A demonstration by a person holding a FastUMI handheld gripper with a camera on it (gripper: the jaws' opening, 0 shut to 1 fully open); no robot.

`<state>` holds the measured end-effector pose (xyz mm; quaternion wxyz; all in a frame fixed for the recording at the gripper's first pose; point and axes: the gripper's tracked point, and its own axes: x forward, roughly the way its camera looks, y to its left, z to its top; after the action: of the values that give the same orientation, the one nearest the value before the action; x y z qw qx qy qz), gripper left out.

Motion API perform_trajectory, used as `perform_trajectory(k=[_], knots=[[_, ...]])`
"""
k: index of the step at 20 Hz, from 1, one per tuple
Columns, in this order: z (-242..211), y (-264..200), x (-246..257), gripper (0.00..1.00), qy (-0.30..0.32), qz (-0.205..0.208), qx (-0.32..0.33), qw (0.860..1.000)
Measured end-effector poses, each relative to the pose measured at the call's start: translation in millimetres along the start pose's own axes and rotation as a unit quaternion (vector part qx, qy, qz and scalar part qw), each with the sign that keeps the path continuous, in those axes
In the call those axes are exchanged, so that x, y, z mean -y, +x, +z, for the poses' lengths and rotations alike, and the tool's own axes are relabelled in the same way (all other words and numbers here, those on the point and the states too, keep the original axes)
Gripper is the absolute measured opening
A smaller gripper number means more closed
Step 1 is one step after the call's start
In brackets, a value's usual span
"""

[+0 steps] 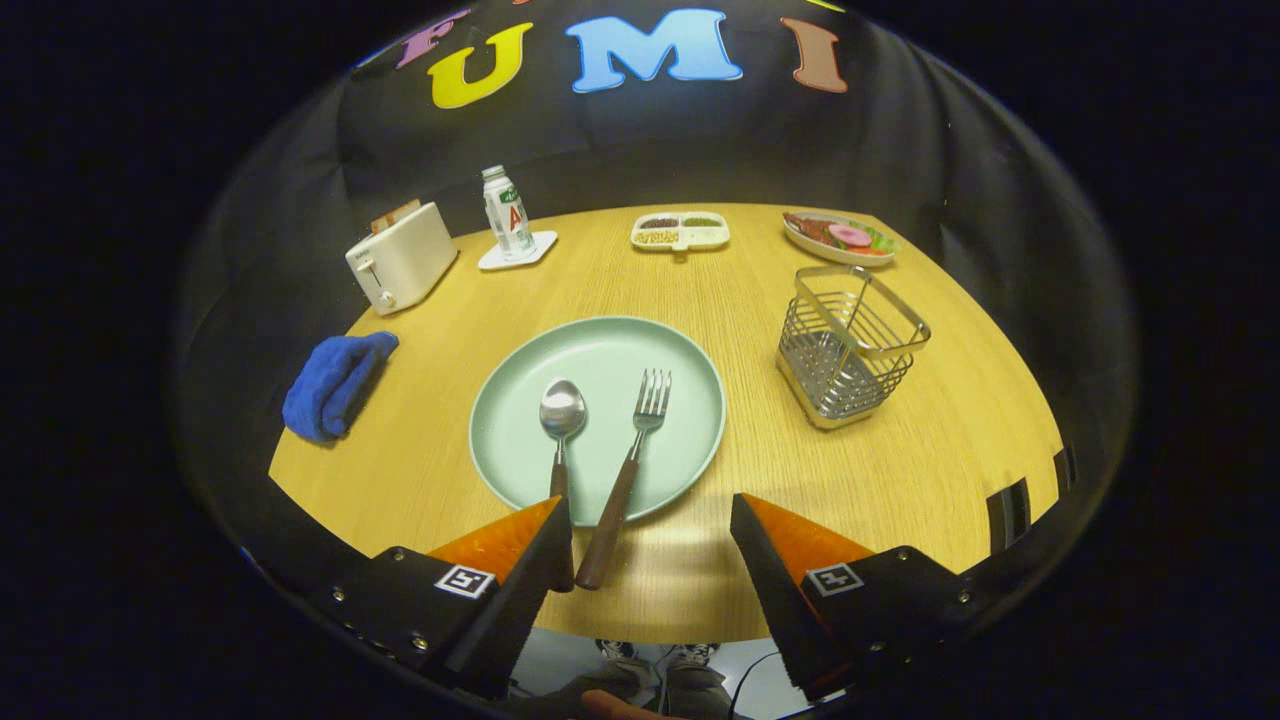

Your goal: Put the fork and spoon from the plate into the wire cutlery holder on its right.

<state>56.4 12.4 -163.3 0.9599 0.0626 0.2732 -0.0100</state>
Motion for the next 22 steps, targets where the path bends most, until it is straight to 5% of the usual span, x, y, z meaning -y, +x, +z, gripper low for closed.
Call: perform_trajectory(k=[10, 12, 15, 19, 22], knots=[[-13.1, 16.2, 19.8, 0.92, -0.039, -0.022, -0.054, 0.998], [-14.3, 19.8, 11.7, 0.73, -0.070, -0.005, -0.068, 0.995], [-20.4, 18.3, 12.3, 0.15, -0.093, -0.001, -0.096, 0.991], [-4.7, 11.0, 17.9, 0.15, -0.124, -0.004, -0.085, 0.989], [-2.2, 6.1, 23.5, 0.04, -0.124, 0.003, -0.102, 0.987]])
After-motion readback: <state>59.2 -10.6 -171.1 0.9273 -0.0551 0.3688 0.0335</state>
